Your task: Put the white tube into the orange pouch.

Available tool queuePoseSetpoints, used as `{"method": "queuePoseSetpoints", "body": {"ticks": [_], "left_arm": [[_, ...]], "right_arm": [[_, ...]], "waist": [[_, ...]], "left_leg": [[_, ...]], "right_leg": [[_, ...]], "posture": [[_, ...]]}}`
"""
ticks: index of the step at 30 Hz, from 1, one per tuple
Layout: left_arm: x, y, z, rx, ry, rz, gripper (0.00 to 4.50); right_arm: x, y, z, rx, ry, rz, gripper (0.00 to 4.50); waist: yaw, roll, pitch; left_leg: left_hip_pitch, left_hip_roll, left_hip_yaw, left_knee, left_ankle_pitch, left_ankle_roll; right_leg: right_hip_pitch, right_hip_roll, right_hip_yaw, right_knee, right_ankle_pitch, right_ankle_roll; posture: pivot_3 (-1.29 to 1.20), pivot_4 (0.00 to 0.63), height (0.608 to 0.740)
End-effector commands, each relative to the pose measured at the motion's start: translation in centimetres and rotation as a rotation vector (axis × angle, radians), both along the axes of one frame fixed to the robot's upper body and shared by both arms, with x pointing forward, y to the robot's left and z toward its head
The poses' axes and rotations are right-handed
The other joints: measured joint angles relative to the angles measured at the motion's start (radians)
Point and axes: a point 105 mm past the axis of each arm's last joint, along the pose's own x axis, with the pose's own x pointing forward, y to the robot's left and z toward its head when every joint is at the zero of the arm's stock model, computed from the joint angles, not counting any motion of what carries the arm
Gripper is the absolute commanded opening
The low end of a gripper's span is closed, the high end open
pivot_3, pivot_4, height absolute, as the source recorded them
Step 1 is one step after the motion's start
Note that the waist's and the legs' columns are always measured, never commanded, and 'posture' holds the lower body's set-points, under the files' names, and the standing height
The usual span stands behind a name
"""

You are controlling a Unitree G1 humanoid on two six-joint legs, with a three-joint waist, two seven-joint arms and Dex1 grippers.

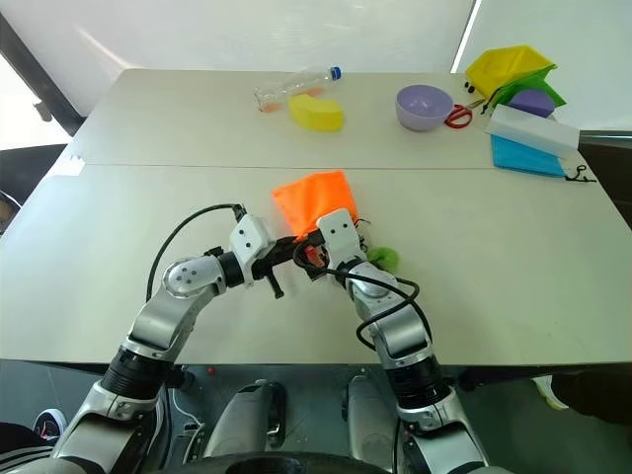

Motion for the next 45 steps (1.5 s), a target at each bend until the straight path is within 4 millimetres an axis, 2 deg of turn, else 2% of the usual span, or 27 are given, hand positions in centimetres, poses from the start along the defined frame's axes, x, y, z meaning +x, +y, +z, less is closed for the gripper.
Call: {"method": "queuePoseSetpoints", "body": {"ticks": [1, 6, 13, 16, 20, 25, 28, 35, 38, 45], "left_arm": [[-0.1, 0.2, 0.7, -0.003, -0.035, -0.008, 0.0], [-0.1, 0.6, 0.6, 0.018, -0.037, -0.009, 0.0], [-0.5, 1.3, 0.0, 0.054, -0.017, -0.038, 0.0], [-0.7, 2.0, -0.2, 0.066, -0.001, -0.051, 0.0], [-0.6, 2.4, -0.2, 0.078, -0.007, -0.056, 0.0], [-0.2, 2.9, 0.3, 0.082, -0.028, -0.056, 0.0], [-0.1, 2.8, 0.3, 0.079, -0.029, -0.055, 0.0], [-0.2, 2.5, 0.2, 0.079, -0.031, -0.058, 0.0], [-0.1, 2.5, 0.3, 0.077, -0.032, -0.054, 0.0], [-0.1, 2.5, 0.4, 0.072, -0.029, -0.052, 0.0]], "right_arm": [[-1.3, 0.0, 1.7, 0.003, -0.054, 0.061, 4.44], [-2.9, -1.6, 2.0, -0.013, -0.038, 0.084, 4.44], [-4.1, -3.6, 2.9, -0.047, -0.036, 0.13, 4.44], [-4.5, -5.9, 4.0, -0.052, -0.034, 0.147, 4.44], [-4.2, -7.8, 4.0, -0.109, -0.031, 0.134, 4.44], [-4.4, -9.9, 2.3, -0.184, 0.037, 0.138, 4.44], [-3.6, -10.7, 1.7, -0.188, 0.053, 0.075, 4.44], [-3.2, -10.7, 0.5, -0.199, 0.095, 0.068, 4.44], [-3.2, -10.5, 0.3, -0.192, 0.093, 0.076, 3.64], [-2.6, -11.3, 1.3, -0.221, 0.037, 0.045, 0.08]], "waist": [[0.001, 0.0, 0.0], [-0.001, 0.0, 0.0], [0.001, 0.0, 0.0], [0.002, 0.0, 0.0], [0.001, 0.0, 0.0], [0.003, 0.0, 0.0], [0.0, 0.0, 0.0], [0.004, 0.0, 0.0], [0.003, 0.0, 0.0], [0.004, 0.0, 0.0]], "left_leg": [[0.0, 0.0, 0.0, 0.0, 0.0, 0.0], [0.0, 0.0, 0.0, 0.0, 0.0, 0.0], [0.0, 0.0, 0.0, 0.0, 0.0, 0.0], [-0.001, 0.0, 0.0, 0.0, 0.0, 0.0], [-0.002, 0.0, 0.0, 0.0, 0.0, 0.0], [-0.002, 0.0, 0.0, -0.001, 0.0, 0.0], [-0.002, 0.0, 0.0, -0.001, 0.0, 0.0], [-0.003, 0.0, 0.0, -0.001, 0.0, 0.0], [-0.003, 0.0, 0.0, -0.001, 0.0, 0.0], [-0.003, 0.0, 0.0, 0.0, 0.0, 0.0]], "right_leg": [[0.0, 0.0, 0.0, 0.0, 0.0, 0.0], [0.0, 0.0, 0.0, 0.0, 0.0, 0.0], [0.0, 0.0, 0.0, 0.0, 0.0, 0.0], [-0.001, -0.001, 0.0, -0.001, 0.0, 0.0], [-0.001, -0.001, 0.0, -0.002, 0.0, 0.0], [-0.001, -0.001, -0.001, -0.002, 0.0, 0.0], [-0.001, -0.001, 0.0, -0.003, 0.0, 0.0], [-0.001, -0.001, 0.0, -0.003, 0.0, 0.0], [-0.001, -0.001, 0.0, -0.003, 0.0, 0.0], [-0.001, -0.001, 0.0, -0.003, 0.0, 0.0]], "posture": [[0.0, 0.15, 0.74], [0.0, 0.15, 0.74], [0.0, 0.15, 0.74], [0.0, 0.15, 0.74], [0.0, 0.15, 0.74], [0.0, 0.15, 0.74], [0.0, 0.15, 0.74], [0.0, 0.15, 0.74], [0.0, 0.15, 0.74], [0.0, 0.15, 0.74]]}}
